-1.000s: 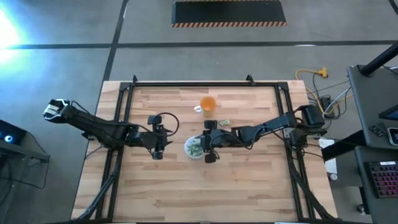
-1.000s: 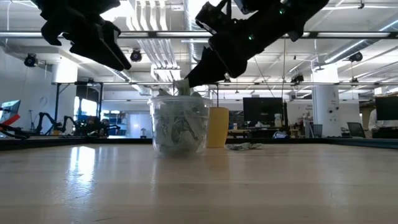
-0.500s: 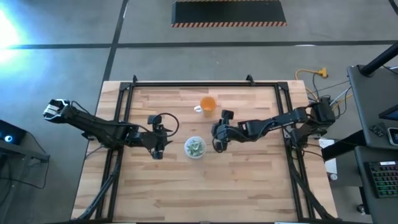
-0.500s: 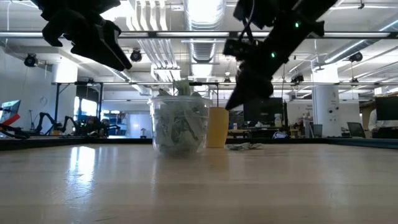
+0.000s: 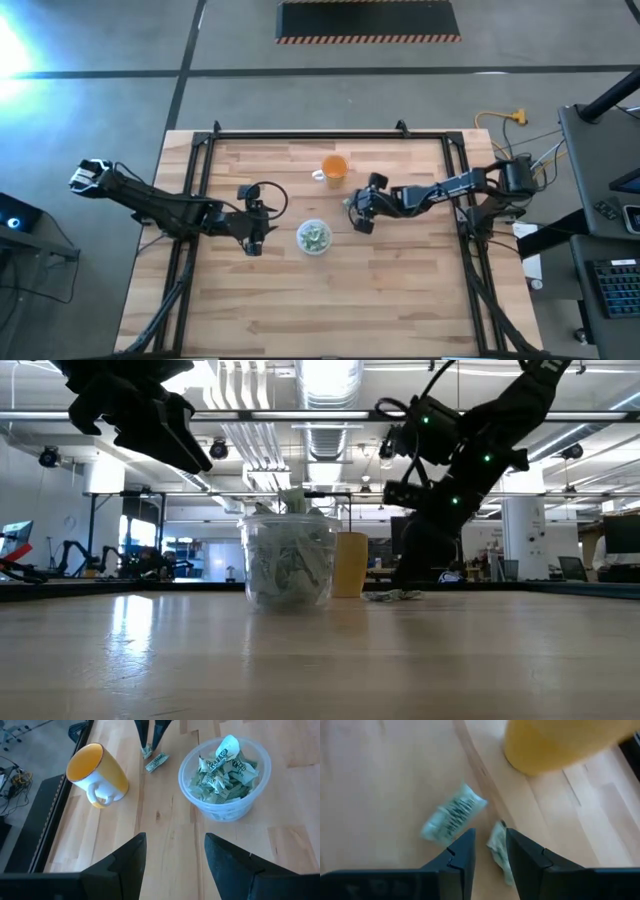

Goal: Pick and place Stevia / Truvia into bins
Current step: Put the green stevia packet into the transparent container

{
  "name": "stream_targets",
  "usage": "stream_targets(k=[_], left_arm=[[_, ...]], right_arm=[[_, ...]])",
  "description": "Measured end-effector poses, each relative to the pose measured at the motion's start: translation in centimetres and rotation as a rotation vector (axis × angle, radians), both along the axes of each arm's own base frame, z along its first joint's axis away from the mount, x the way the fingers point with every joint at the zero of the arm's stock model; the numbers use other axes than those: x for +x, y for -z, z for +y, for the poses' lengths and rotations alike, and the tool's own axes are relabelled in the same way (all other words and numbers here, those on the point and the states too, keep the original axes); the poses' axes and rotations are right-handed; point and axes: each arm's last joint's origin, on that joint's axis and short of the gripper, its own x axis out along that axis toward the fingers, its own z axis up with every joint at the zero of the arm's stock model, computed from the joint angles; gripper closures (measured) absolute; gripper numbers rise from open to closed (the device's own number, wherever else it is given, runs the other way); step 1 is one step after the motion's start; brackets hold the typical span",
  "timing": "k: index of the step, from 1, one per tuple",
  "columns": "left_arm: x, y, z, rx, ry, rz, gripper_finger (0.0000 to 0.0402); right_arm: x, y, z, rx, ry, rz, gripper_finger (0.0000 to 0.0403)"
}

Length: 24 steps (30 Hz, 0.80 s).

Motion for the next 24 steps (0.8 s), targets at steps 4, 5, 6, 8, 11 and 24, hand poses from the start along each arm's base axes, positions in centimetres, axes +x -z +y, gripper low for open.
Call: stream_targets(k=[4, 5, 6, 8, 11, 24], left_arm=[[0.0, 0.0, 0.0, 0.000, 0.000, 0.000, 0.0217], [0.0, 0.0, 0.0, 0.000, 0.000, 0.000, 0.0217], [0.0, 0.0, 0.0, 0.000, 0.000, 0.000, 0.0217], [0.0, 0.0, 0.0, 0.000, 0.000, 0.000, 0.0217], [0.0, 0.0, 0.0, 0.000, 0.000, 0.000, 0.0217], [0.0, 0.0, 0.0, 0.000, -0.001, 0.000, 0.0217]], right_arm=[[-0.6, 0.5, -0.8, 0.006, 0.035, 0.014, 0.0313], [-0.7, 0.6, -1.0, 0.008, 0.038, 0.013, 0.0315], [-0.8, 0.8, -1.1, 0.018, 0.034, 0.010, 0.0316], [-1.1, 1.1, -1.3, 0.042, 0.017, 0.002, 0.0318], [-1.4, 1.5, -1.6, 0.055, 0.009, -0.007, 0.0319], [-2.6, 2.5, -1.7, 0.142, 0.067, -0.028, 0.0351]])
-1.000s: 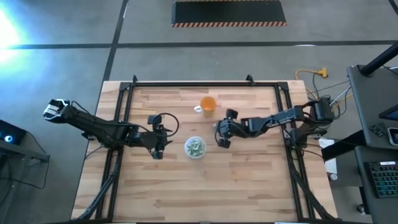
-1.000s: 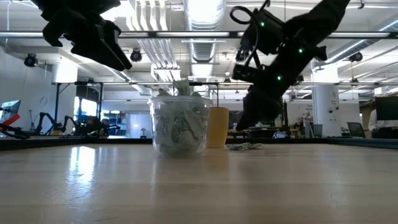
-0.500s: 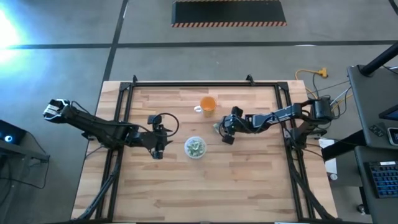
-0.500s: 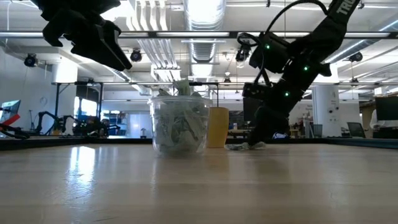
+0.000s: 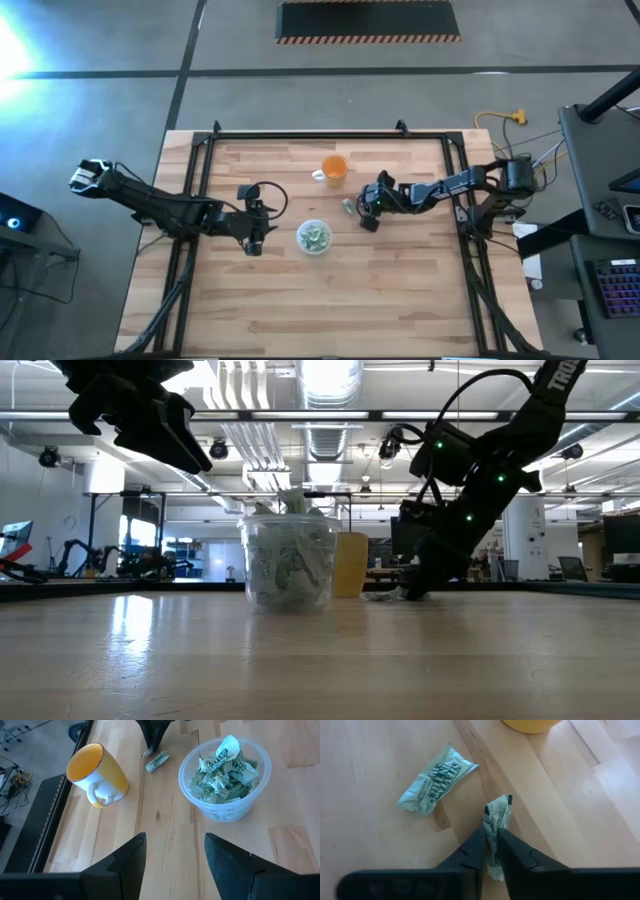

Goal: Pick and place Stevia / Truvia into bins
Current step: Put the green stevia packet into the transparent container

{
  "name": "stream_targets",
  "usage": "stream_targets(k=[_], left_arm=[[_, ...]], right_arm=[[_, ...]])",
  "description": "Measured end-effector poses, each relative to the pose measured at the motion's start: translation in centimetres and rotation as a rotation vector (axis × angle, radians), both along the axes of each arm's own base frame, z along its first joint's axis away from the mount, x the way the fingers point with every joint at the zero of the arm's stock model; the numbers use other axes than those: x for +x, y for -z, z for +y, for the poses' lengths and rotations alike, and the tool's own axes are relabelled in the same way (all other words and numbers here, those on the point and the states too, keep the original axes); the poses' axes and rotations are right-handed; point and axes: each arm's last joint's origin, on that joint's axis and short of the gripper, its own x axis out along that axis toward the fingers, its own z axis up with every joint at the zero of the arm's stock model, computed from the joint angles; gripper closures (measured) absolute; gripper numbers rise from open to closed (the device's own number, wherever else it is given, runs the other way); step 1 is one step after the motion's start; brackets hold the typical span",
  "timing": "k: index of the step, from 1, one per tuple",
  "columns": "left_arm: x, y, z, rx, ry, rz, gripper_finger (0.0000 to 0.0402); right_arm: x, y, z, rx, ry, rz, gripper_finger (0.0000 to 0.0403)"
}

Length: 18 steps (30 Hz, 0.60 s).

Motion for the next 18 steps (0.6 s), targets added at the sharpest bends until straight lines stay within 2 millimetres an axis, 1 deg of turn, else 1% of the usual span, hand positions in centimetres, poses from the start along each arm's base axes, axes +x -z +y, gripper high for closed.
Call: stream_targets(k=[3, 8, 14, 18], left_arm=[[0.0, 0.0, 0.0, 0.000, 0.000, -0.001, 0.0217], [0.0, 0.0, 0.0, -0.001, 0.000, -0.001, 0.0217], [0.0, 0.0, 0.0, 0.000, 0.000, -0.001, 0.0217], [0.0, 0.0, 0.0, 0.000, 0.000, -0.001, 0.0217]], right_arm=[[0.1, -0.1, 0.4, -0.006, -0.019, 0.004, 0.0386], [0.4, -1.0, 1.0, 0.002, -0.055, -0.018, 0.0393], [0.7, -4.5, 2.0, -0.027, -0.092, -0.157, 0.0394], [1.2, -7.3, 3.2, -0.056, -0.159, -0.259, 0.0394]])
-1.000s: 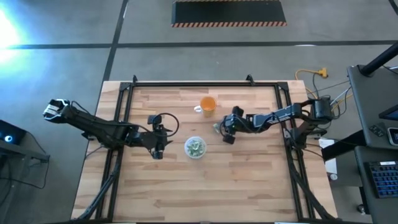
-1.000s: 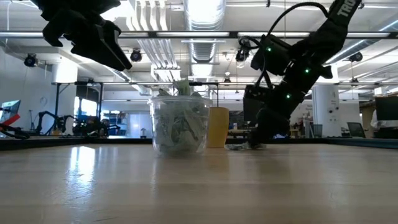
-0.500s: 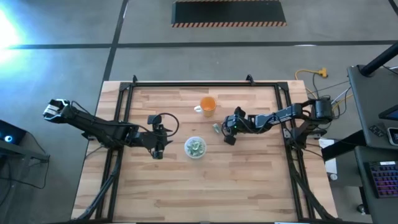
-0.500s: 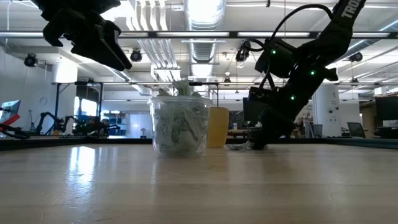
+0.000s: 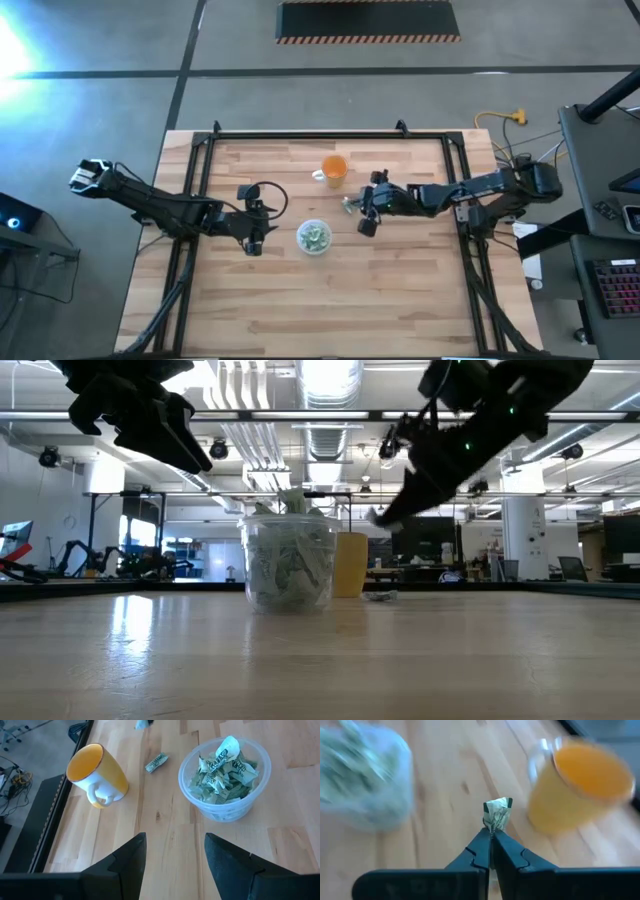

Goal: Pick and place Stevia / Truvia into bins
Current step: Put the green stevia packet into the transparent container

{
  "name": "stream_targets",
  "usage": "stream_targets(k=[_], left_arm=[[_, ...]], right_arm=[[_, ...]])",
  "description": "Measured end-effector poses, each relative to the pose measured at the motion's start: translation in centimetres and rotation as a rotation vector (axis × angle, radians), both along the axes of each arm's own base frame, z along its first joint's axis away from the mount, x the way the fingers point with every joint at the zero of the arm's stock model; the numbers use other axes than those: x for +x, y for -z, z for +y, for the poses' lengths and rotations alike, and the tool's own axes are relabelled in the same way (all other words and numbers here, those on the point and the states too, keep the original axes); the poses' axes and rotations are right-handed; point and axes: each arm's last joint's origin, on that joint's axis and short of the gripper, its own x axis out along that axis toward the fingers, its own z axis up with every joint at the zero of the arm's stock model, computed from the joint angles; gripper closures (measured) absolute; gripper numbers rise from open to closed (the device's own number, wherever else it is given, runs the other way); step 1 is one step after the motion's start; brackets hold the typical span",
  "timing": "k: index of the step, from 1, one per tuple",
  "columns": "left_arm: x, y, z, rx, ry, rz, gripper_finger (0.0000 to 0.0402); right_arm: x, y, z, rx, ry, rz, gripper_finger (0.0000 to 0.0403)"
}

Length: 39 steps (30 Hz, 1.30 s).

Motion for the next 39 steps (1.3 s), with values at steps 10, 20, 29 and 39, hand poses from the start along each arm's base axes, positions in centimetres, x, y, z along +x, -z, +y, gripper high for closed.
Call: stream_targets(k=[10, 20, 29, 39], left_arm=[[0.1, -0.1, 0.0, 0.001, 0.004, -0.011, 0.0217], [0.1, -0.1, 0.0, 0.000, 0.003, -0.011, 0.0217], [0.1, 0.0, 0.0, -0.001, 0.002, -0.009, 0.0217], [0.1, 0.0, 0.0, -0.002, 0.001, -0.008, 0.0217]], right_arm=[[4.2, -2.5, 3.9, -0.076, -0.288, -0.159, 0.0394], [9.1, -1.2, 5.8, -0.051, -0.413, -0.030, 0.0394], [12.0, 0.7, 6.6, 0.023, -0.469, 0.143, 0.0394], [12.4, 0.4, 6.6, 0.040, -0.462, 0.186, 0.0394]])
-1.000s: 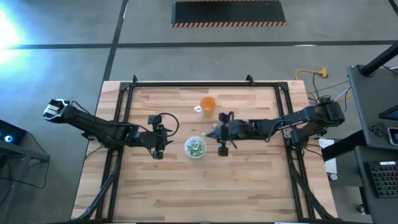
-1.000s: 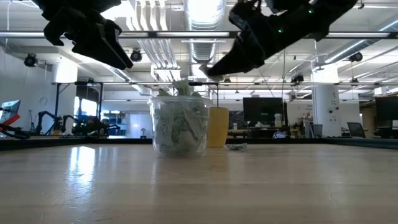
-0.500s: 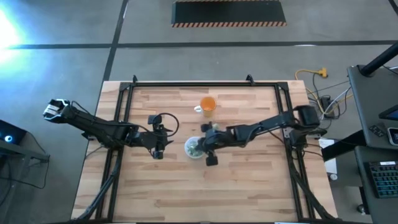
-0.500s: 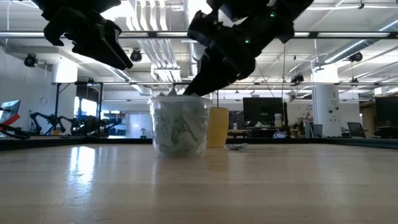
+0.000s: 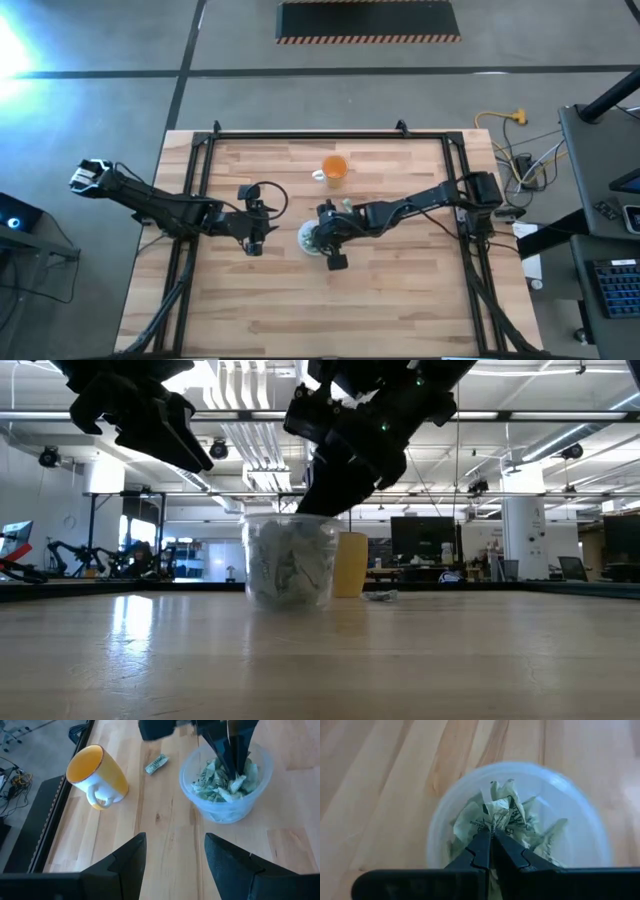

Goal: Pick and place Stevia / Truvia into bins
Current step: Put the green stevia packet into the transparent container

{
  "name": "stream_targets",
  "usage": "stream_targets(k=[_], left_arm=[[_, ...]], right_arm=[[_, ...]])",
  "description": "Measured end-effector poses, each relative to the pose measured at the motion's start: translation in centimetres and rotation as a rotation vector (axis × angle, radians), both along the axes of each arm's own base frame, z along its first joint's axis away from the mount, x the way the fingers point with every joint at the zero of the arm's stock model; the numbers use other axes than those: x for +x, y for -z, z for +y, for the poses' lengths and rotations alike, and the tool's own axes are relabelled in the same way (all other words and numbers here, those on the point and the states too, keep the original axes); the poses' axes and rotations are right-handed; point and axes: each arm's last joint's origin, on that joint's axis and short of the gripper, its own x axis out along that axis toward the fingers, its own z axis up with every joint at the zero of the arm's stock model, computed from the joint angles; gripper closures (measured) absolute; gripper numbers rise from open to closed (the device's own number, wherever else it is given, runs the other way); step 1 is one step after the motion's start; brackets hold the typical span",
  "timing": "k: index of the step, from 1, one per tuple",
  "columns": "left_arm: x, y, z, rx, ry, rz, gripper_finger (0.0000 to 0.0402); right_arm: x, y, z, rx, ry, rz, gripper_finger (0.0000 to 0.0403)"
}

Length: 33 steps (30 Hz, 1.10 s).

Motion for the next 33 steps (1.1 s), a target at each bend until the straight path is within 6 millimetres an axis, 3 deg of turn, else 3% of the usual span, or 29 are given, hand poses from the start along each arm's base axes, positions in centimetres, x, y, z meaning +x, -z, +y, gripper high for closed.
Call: stream_targets(k=[4, 13, 17, 21, 25, 33], left_arm=[[0.0, 0.0, 0.0, 0.000, 0.000, 0.001, 0.0217], [0.0, 0.0, 0.0, -0.001, 0.000, 0.001, 0.0217], [0.0, 0.0, 0.0, 0.000, 0.000, 0.000, 0.0217], [0.0, 0.0, 0.0, 0.000, 0.000, 0.001, 0.0217], [0.0, 0.0, 0.0, 0.000, 0.000, 0.003, 0.0217], [0.0, 0.0, 0.0, 0.001, 0.000, 0.007, 0.0217]], right_arm=[[-0.2, -1.3, 0.0, -0.016, -0.021, -0.035, 0.0376], [-0.3, -1.7, 0.0, -0.015, -0.017, -0.039, 0.0282], [-0.7, -3.0, -0.1, -0.015, -0.019, -0.073, 0.0258], [-1.5, -4.8, -0.2, -0.023, 0.000, -0.087, 0.0251], [-3.3, -5.5, -1.0, -0.132, 0.164, -0.007, 0.0258], [-5.4, -3.0, -2.5, -0.223, 0.426, 0.102, 0.0276]])
